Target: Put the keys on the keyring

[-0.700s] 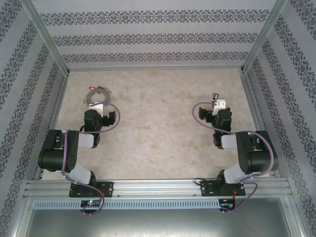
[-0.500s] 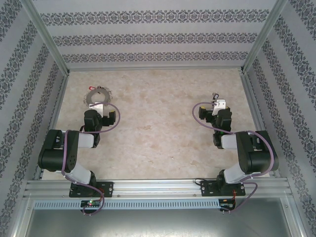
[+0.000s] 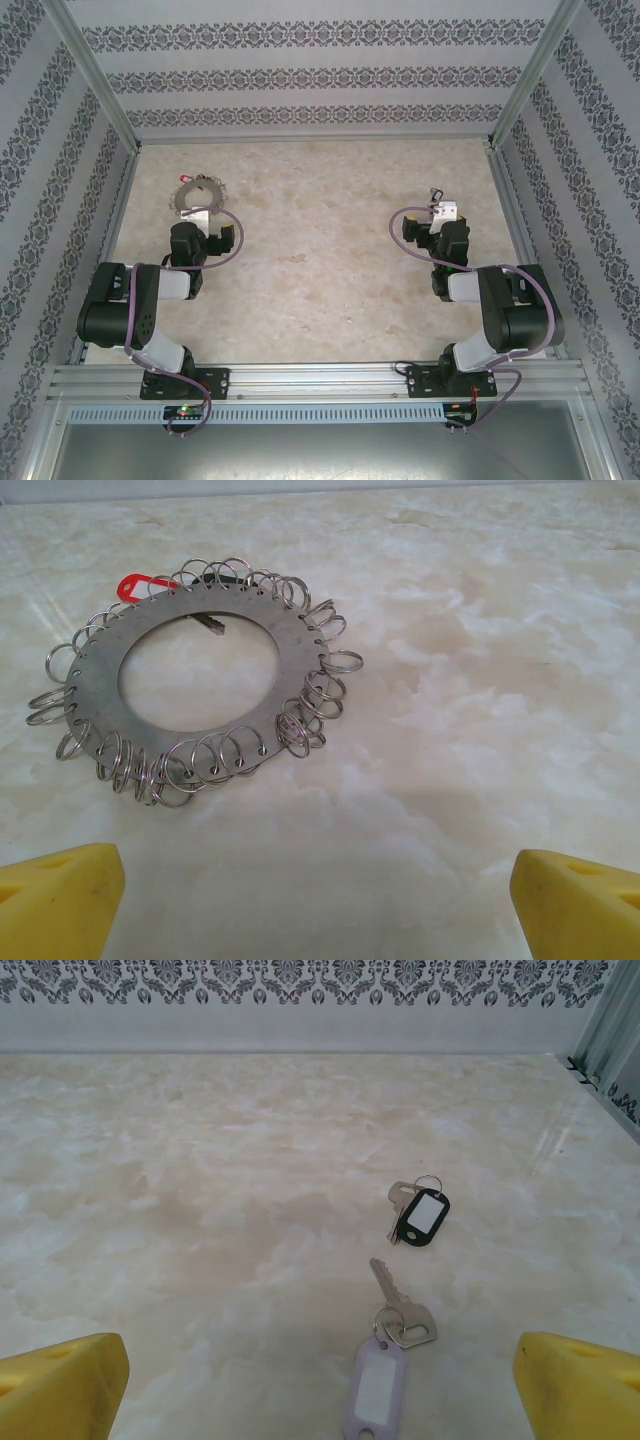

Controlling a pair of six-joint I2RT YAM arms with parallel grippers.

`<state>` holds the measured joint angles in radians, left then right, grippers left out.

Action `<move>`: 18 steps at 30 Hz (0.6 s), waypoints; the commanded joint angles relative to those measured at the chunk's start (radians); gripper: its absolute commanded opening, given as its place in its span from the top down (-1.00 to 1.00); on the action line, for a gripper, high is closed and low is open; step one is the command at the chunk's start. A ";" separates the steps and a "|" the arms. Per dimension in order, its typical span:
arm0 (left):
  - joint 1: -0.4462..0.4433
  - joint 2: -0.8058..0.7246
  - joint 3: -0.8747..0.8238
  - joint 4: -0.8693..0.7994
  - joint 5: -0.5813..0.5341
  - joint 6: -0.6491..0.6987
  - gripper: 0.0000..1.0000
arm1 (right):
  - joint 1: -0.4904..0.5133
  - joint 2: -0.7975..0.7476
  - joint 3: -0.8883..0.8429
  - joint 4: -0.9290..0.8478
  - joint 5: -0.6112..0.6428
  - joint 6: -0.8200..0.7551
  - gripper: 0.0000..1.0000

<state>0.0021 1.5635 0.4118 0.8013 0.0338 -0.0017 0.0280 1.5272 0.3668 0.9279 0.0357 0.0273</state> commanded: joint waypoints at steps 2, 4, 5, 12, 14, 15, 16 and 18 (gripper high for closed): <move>0.007 -0.002 0.010 0.012 0.012 0.000 -0.99 | -0.008 0.003 0.004 0.029 0.004 0.003 -0.96; 0.007 -0.003 0.011 0.011 0.012 0.001 -0.99 | -0.008 0.003 0.004 0.029 0.004 0.003 -0.97; 0.007 -0.002 0.011 0.009 0.012 0.000 -0.99 | -0.008 0.002 0.004 0.029 0.004 0.003 -0.96; 0.007 -0.002 0.011 0.010 0.012 0.000 -0.99 | -0.015 0.004 0.008 0.023 -0.006 0.011 -0.96; 0.007 -0.003 0.012 0.012 0.012 0.001 -0.99 | -0.018 0.001 0.003 0.030 -0.013 0.015 -0.97; 0.007 -0.003 0.009 0.012 0.011 0.002 -0.99 | -0.028 -0.004 0.001 0.034 -0.026 0.027 -0.97; 0.007 -0.003 0.009 0.015 0.003 0.000 -0.99 | -0.037 -0.023 0.001 0.023 -0.020 0.043 -0.96; 0.007 -0.041 0.035 -0.062 -0.031 -0.018 -0.99 | -0.042 -0.103 -0.010 -0.035 0.028 0.059 -0.96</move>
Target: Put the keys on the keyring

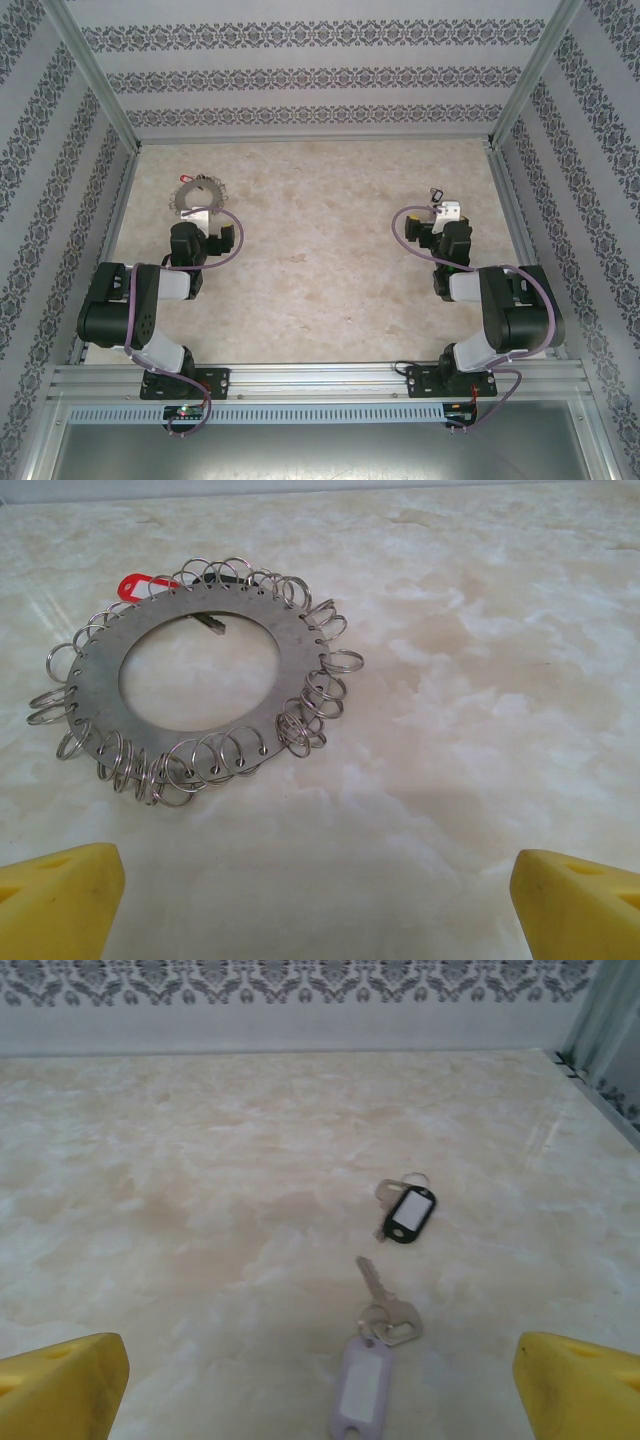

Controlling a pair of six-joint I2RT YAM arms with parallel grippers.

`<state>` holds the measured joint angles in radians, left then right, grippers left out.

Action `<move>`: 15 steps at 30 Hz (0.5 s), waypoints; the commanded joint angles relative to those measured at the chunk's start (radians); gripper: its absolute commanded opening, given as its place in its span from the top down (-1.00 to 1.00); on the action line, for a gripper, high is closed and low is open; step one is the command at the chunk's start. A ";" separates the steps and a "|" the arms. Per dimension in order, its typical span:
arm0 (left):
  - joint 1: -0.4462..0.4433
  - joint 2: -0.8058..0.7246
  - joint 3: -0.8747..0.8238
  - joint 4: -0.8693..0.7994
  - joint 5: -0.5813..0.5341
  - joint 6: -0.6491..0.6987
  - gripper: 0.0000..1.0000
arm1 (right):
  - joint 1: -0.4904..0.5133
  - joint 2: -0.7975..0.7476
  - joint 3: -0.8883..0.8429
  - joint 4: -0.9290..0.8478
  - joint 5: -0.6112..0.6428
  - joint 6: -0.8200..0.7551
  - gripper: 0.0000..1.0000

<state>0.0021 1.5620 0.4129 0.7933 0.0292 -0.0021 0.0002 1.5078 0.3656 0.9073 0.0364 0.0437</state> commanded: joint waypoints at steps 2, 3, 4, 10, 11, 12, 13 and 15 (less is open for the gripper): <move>0.007 -0.114 0.091 -0.209 -0.039 -0.022 -0.99 | -0.014 -0.189 -0.016 -0.074 0.038 0.043 -0.96; 0.007 -0.152 0.123 -0.289 -0.039 -0.021 -0.99 | -0.014 -0.260 -0.016 -0.136 0.054 0.059 -0.96; 0.007 -0.187 0.150 -0.352 -0.033 -0.031 -0.99 | -0.015 -0.311 -0.005 -0.204 0.063 0.067 -0.96; 0.007 -0.350 0.442 -0.853 -0.058 -0.213 -0.99 | -0.014 -0.562 0.212 -0.760 0.014 0.173 -0.96; 0.009 -0.350 0.537 -1.018 -0.112 -0.299 -0.99 | -0.014 -0.583 0.258 -0.859 -0.007 0.204 -0.96; 0.020 -0.337 0.628 -1.151 -0.119 -0.356 -0.99 | -0.014 -0.599 0.295 -0.936 -0.037 0.221 -0.97; 0.032 -0.326 0.690 -1.214 -0.077 -0.368 -0.99 | -0.014 -0.615 0.319 -0.986 -0.063 0.240 -0.96; 0.044 -0.314 0.756 -1.255 -0.005 -0.378 -0.99 | -0.014 -0.663 0.335 -1.033 -0.147 0.308 -0.96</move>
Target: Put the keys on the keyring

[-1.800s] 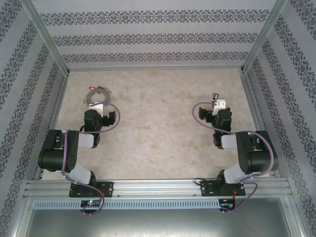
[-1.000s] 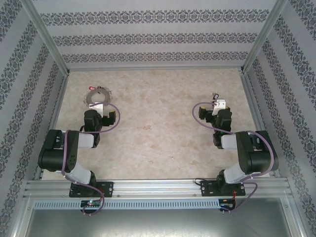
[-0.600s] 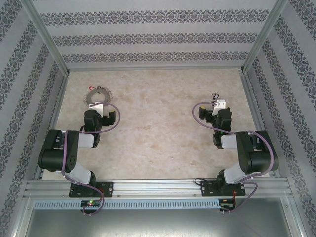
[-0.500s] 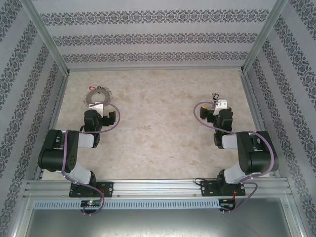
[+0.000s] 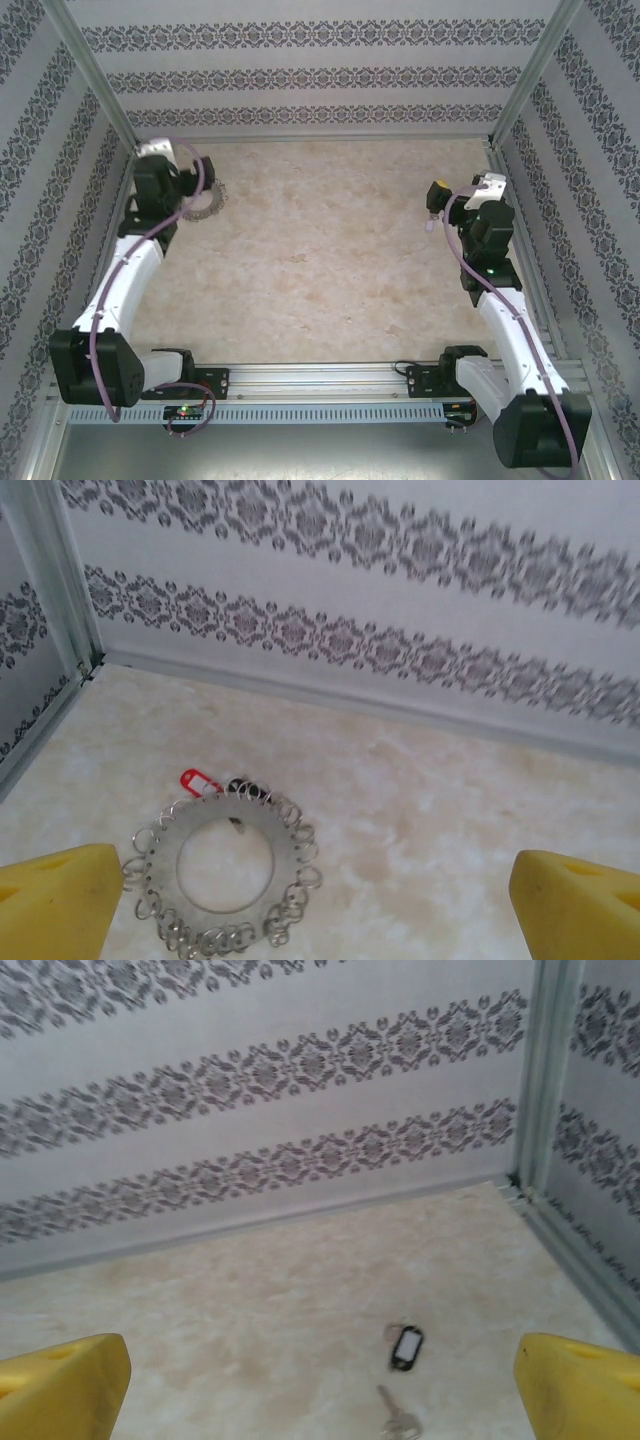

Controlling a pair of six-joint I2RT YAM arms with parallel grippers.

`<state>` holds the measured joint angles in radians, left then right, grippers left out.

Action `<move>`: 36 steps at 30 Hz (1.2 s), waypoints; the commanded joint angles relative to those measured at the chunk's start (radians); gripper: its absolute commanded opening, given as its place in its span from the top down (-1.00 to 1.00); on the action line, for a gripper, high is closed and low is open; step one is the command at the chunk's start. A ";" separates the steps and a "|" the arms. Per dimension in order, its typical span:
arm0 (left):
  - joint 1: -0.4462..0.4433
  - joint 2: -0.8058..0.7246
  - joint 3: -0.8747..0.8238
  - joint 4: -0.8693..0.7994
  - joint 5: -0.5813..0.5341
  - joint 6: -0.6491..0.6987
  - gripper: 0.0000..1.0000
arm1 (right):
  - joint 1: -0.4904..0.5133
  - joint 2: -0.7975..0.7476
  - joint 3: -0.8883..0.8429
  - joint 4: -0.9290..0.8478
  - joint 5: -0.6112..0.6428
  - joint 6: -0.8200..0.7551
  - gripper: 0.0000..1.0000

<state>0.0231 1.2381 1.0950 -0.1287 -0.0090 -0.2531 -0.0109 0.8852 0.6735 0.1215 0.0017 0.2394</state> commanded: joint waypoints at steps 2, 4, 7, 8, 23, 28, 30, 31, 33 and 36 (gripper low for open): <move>0.030 0.036 0.117 -0.343 0.027 -0.151 -0.99 | 0.007 -0.061 0.055 -0.303 -0.175 0.140 -0.96; 0.042 0.116 0.200 -0.405 0.040 -0.149 -0.99 | 0.038 -0.048 0.094 -0.367 -0.192 0.148 -0.96; 0.046 0.294 0.365 -0.512 0.066 -0.136 -0.99 | 0.133 0.007 0.153 -0.476 -0.162 0.129 -0.96; 0.046 0.358 0.412 -0.525 0.082 -0.131 -0.99 | 0.165 0.032 0.180 -0.524 -0.145 0.139 -0.96; 0.050 1.018 0.778 -0.643 0.180 0.100 -0.99 | 0.290 0.181 0.334 -0.783 -0.283 0.297 -0.88; 0.048 1.003 0.708 -0.583 0.363 0.050 -0.99 | 0.293 0.172 0.319 -0.782 -0.272 0.306 -0.88; 0.038 0.977 0.648 -0.534 0.461 0.013 -0.99 | 0.292 0.176 0.313 -0.766 -0.265 0.320 -0.88; 0.031 0.961 0.621 -0.514 0.494 -0.001 -0.99 | 0.293 0.177 0.309 -0.757 -0.263 0.325 -0.88; 0.005 0.915 0.545 -0.456 0.543 -0.043 -0.99 | 0.294 0.189 0.304 -0.738 -0.260 0.337 -0.88; -0.050 0.832 0.401 -0.333 0.583 -0.134 -0.99 | 0.294 0.215 0.306 -0.723 -0.264 0.348 -0.87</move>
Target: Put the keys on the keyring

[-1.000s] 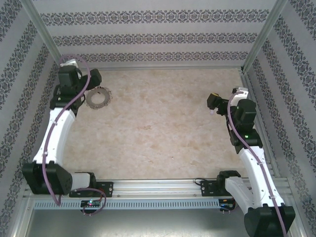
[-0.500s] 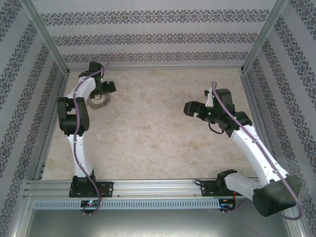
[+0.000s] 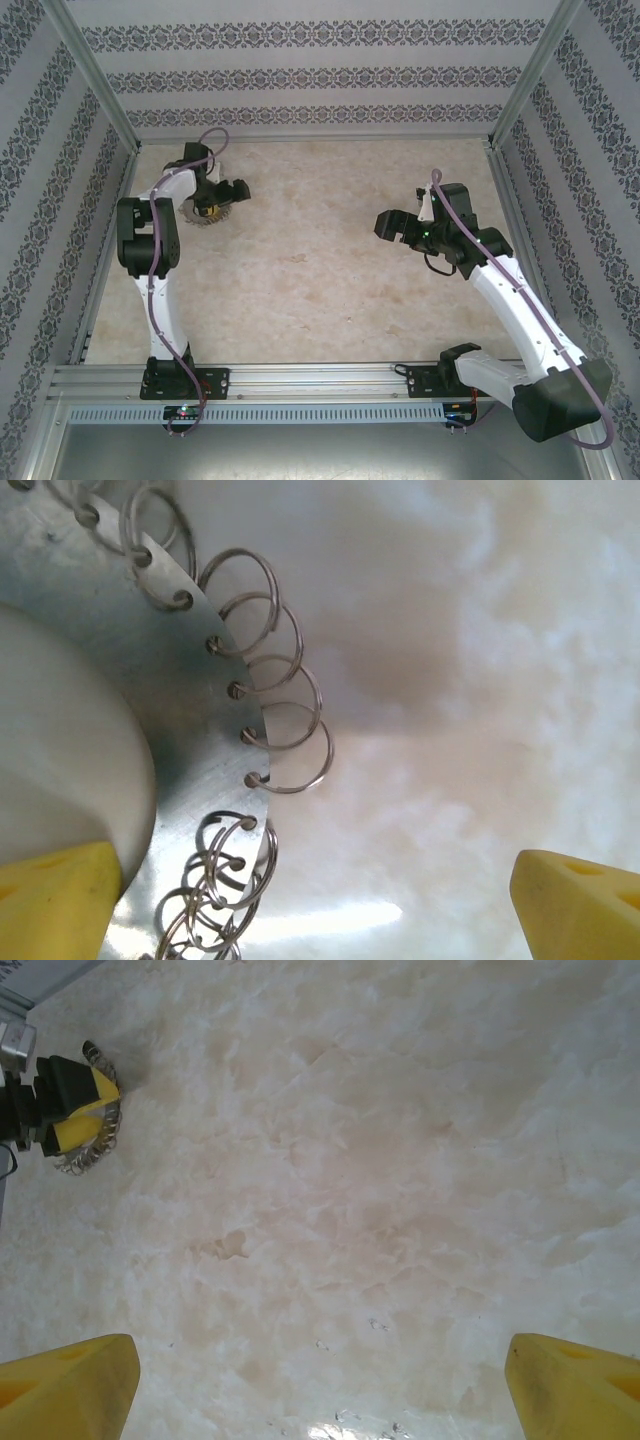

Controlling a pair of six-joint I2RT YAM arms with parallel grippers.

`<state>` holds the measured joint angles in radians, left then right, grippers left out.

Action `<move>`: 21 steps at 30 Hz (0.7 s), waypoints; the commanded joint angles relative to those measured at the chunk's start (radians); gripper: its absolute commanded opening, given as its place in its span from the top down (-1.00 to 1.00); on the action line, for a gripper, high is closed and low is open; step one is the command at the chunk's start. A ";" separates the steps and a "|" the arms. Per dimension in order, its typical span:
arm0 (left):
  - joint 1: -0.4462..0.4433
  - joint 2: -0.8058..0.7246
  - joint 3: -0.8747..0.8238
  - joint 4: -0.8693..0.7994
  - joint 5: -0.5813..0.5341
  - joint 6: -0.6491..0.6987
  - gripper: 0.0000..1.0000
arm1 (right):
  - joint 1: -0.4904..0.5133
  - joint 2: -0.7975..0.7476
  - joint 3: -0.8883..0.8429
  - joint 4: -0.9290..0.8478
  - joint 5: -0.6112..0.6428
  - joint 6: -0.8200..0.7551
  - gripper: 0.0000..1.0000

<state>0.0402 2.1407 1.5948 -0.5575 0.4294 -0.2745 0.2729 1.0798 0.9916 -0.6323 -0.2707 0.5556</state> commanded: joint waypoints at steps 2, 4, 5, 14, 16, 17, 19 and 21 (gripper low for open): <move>-0.119 -0.133 -0.202 0.180 0.154 -0.197 -0.99 | 0.010 0.039 -0.009 0.039 0.006 0.037 -0.86; -0.191 -0.217 -0.318 0.279 0.137 -0.293 -1.00 | 0.010 0.050 -0.010 0.045 0.008 0.041 -0.86; -0.242 -0.266 -0.374 0.329 0.103 -0.340 -1.00 | 0.009 0.057 -0.013 0.050 0.012 0.040 -0.86; -0.745 -0.415 -0.544 0.531 -0.090 -0.680 -0.99 | -0.116 0.077 -0.104 0.068 0.008 0.075 -0.70; -0.804 -0.421 -0.522 0.564 -0.070 -0.742 -0.99 | -0.165 0.078 -0.120 0.061 -0.034 0.062 -0.65; -0.814 -0.437 -0.513 0.572 -0.059 -0.755 -0.99 | -0.177 0.082 -0.120 0.048 -0.046 0.041 -0.61; -0.808 -0.511 -0.488 0.517 -0.068 -0.738 -0.99 | -0.182 0.101 -0.110 0.009 -0.068 -0.018 -0.48; -0.770 -0.602 -0.454 0.377 -0.107 -0.657 -0.99 | -0.174 0.124 -0.106 -0.011 -0.108 -0.057 -0.36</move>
<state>-0.7792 1.6775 1.0775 -0.0948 0.3851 -0.9298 0.0910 1.1786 0.8795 -0.5995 -0.3065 0.5659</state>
